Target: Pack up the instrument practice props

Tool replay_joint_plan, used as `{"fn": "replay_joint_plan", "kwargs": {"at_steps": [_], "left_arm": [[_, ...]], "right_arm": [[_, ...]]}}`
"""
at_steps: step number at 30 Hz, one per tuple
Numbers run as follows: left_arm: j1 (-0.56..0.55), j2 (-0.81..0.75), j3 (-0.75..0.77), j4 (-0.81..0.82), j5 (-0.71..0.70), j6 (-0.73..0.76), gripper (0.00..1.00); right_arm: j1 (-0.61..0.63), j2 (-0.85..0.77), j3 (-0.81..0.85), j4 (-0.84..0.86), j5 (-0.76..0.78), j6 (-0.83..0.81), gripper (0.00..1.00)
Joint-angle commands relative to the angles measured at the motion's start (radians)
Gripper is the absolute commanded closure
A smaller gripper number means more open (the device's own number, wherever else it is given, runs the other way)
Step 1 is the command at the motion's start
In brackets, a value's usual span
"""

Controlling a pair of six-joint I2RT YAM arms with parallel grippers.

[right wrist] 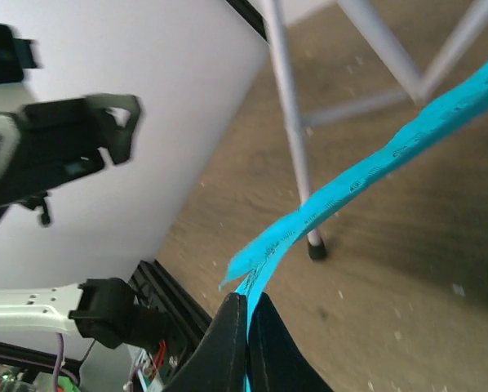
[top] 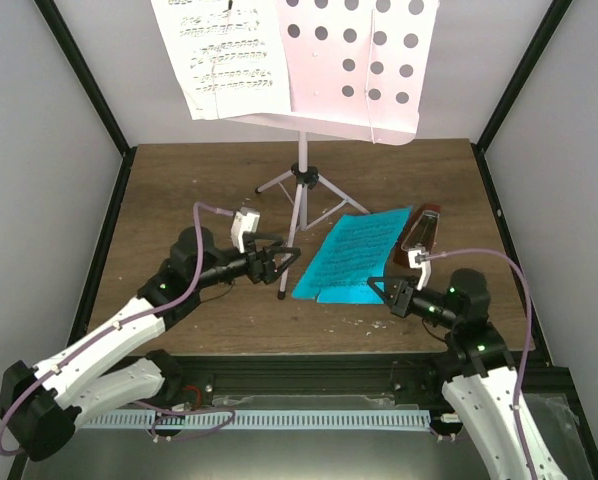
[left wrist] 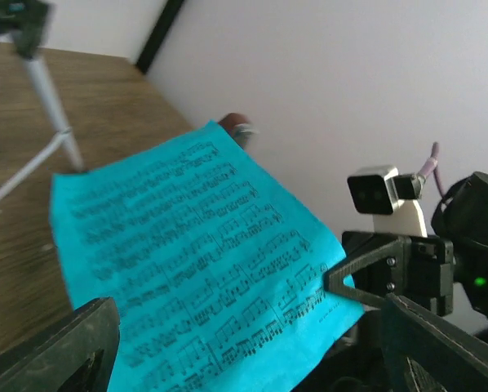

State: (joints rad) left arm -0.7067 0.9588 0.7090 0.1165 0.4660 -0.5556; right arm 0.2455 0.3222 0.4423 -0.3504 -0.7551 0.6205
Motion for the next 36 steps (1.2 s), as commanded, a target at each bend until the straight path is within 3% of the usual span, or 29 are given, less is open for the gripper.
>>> {"fn": "replay_joint_plan", "kwargs": {"at_steps": [1, 6, 11, 17, 22, 27, 29, 36], "left_arm": [[0.003, -0.060, -0.026, -0.130, -0.192, 0.080, 0.12], [0.003, -0.072, -0.038, -0.141, -0.258, 0.083, 0.11], [0.006, -0.044, -0.045, -0.113, -0.240, 0.062, 0.11], [0.004, -0.035, -0.040, -0.146, -0.252, 0.067, 0.11], [0.006, -0.049, -0.050, -0.166, -0.272, 0.068, 0.11], [0.015, -0.065, -0.040, -0.206, -0.291, 0.098, 0.11], [0.031, -0.079, -0.023, -0.253, -0.317, 0.128, 0.10], [0.241, -0.151, 0.027, -0.385, -0.255, 0.184, 0.02]], "right_arm": [[0.006, 0.018, -0.055, -0.056, 0.004, 0.076, 0.99], [0.006, 0.017, -0.123, -0.077, 0.052, 0.136, 0.99], [0.005, 0.030, -0.238, 0.000, -0.002, 0.221, 0.99], [0.006, 0.067, -0.268, 0.003, 0.043, 0.200, 0.95], [0.005, 0.113, -0.249, -0.002, 0.081, 0.169, 0.75], [0.005, 0.106, -0.211, -0.035, 0.154, 0.162, 0.27], [0.005, 0.093, -0.192, -0.058, 0.184, 0.164, 0.14], [0.005, 0.023, -0.032, -0.241, 0.390, 0.114, 0.00]]}}
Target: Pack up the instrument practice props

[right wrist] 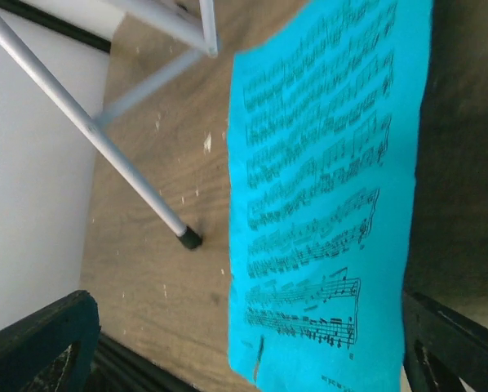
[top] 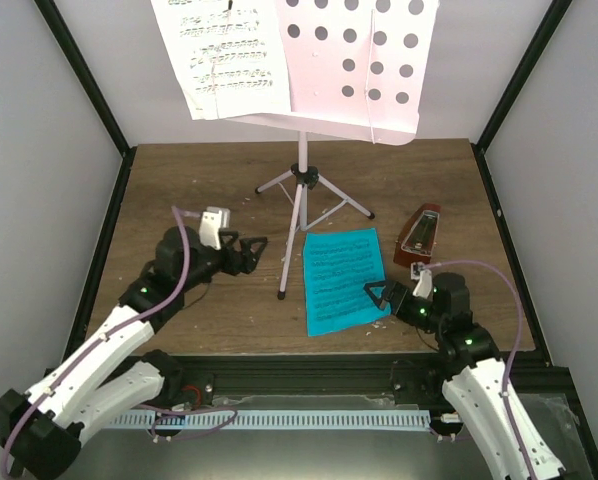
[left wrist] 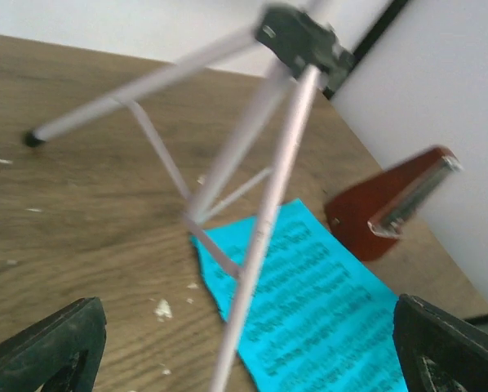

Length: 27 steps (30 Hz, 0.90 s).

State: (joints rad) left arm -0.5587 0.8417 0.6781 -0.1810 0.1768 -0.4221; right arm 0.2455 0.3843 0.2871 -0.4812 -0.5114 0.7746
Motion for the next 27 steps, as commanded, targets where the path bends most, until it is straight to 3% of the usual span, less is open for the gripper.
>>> {"fn": "replay_joint_plan", "kwargs": {"at_steps": [1, 11, 15, 20, 23, 27], "left_arm": [[0.119, -0.030, 0.078, -0.113, 0.047, 0.060, 0.02], [0.300, -0.014, 0.172, -0.107, 0.193, -0.007, 0.01], [0.313, -0.029, 0.248, -0.097, 0.142, -0.001, 0.02], [0.313, -0.025, 0.328, -0.024, 0.026, 0.075, 0.02], [0.314, -0.012, 0.358, -0.008, -0.005, 0.083, 0.01], [0.317, -0.043, 0.306, 0.085, -0.023, 0.060, 0.00]], "right_arm": [[0.005, -0.048, 0.157, -0.135, 0.171, -0.035, 0.00], [0.006, -0.123, 0.255, -0.080, 0.236, 0.014, 0.00], [0.006, -0.086, 0.244, 0.166, 0.020, -0.023, 0.02], [0.020, 0.156, 0.262, 0.431, -0.231, -0.038, 0.09], [0.125, 0.280, 0.328, 0.439, -0.198, -0.111, 0.11], [0.373, 0.402, 0.410, 0.424, -0.030, -0.226, 0.10]]}}
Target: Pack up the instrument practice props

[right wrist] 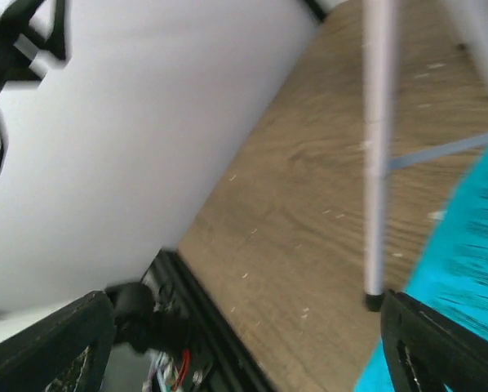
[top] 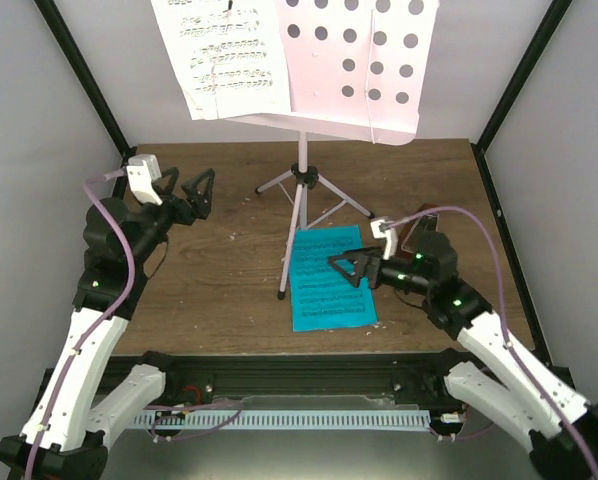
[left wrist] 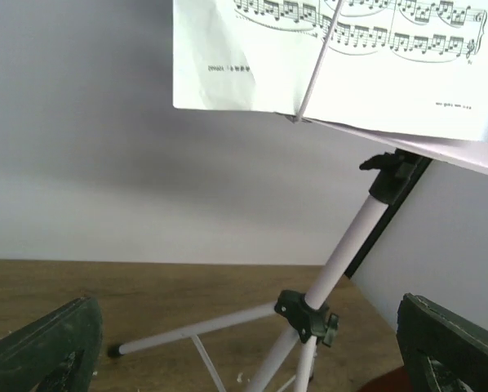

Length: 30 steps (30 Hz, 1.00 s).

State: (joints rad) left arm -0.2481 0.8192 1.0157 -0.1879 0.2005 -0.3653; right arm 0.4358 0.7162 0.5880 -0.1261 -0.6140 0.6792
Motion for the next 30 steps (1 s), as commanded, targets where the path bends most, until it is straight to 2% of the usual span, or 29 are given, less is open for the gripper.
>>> {"fn": "replay_joint_plan", "kwargs": {"at_steps": [1, 3, 8, 16, 25, 30], "left_arm": [[0.007, -0.027, -0.039, 0.106, -0.046, -0.002, 0.00], [0.008, -0.031, -0.041, 0.114, -0.033, -0.016, 0.00], [0.008, -0.016, -0.017, 0.095, 0.046, -0.025, 0.00], [0.009, -0.109, -0.062, 0.071, -0.035, 0.022, 0.02], [0.008, -0.142, -0.046, -0.023, -0.009, 0.038, 0.02], [0.007, -0.144, -0.048, -0.038, 0.006, 0.038, 0.02]], "right_arm": [[0.240, 0.108, 0.136, 0.062, 0.104, -0.155, 0.10], [0.349, 0.197, 0.212, 0.039, 0.163, -0.206, 0.11], [0.474, 0.343, 0.482, 0.014, 0.252, -0.303, 0.17], [0.485, 0.520, 0.839, 0.084, 0.269, -0.307, 0.18], [0.485, 0.756, 1.317, -0.161, 0.647, -0.413, 0.15], [0.484, 0.842, 1.426, -0.223, 0.783, -0.426, 0.17]]}}
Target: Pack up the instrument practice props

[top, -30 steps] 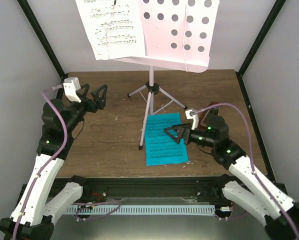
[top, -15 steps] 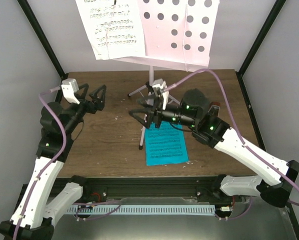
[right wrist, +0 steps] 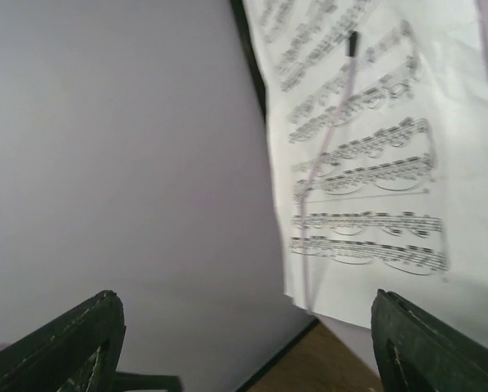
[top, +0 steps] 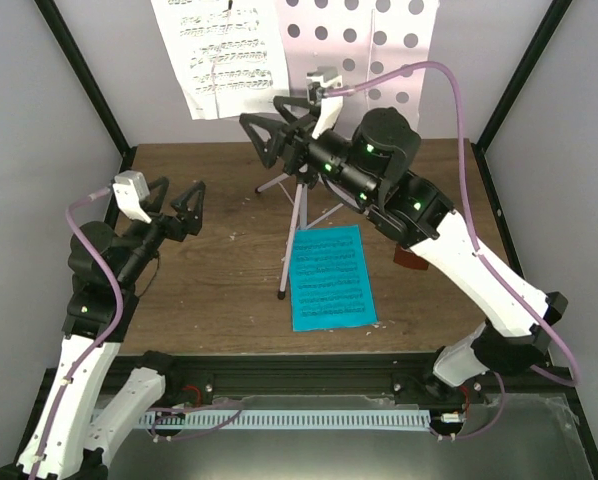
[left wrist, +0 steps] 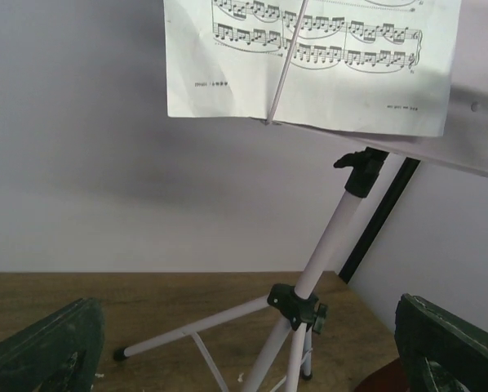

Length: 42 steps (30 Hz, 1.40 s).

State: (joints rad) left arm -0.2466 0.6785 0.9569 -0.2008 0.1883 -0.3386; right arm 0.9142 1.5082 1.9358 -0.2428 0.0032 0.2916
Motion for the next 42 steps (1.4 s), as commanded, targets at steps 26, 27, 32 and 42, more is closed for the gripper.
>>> {"fn": "replay_joint_plan", "kwargs": {"at_steps": [26, 27, 32, 42], "left_arm": [[0.007, -0.028, 0.002, -0.047, 0.040, 0.024, 0.01], [0.007, -0.030, 0.002, -0.048, 0.040, 0.023, 0.01], [0.007, -0.031, 0.002, -0.044, 0.042, 0.019, 0.01], [0.007, -0.028, 0.004, -0.038, 0.053, 0.018, 0.00]], "right_arm": [[0.008, 0.048, 0.059, -0.135, 0.354, -0.036, 0.18], [0.007, 0.057, 0.065, -0.139, 0.357, -0.036, 0.20], [0.008, 0.070, 0.064, -0.110, 0.377, -0.037, 0.28], [0.006, 0.115, 0.089, -0.060, 0.371, -0.043, 0.34]]}}
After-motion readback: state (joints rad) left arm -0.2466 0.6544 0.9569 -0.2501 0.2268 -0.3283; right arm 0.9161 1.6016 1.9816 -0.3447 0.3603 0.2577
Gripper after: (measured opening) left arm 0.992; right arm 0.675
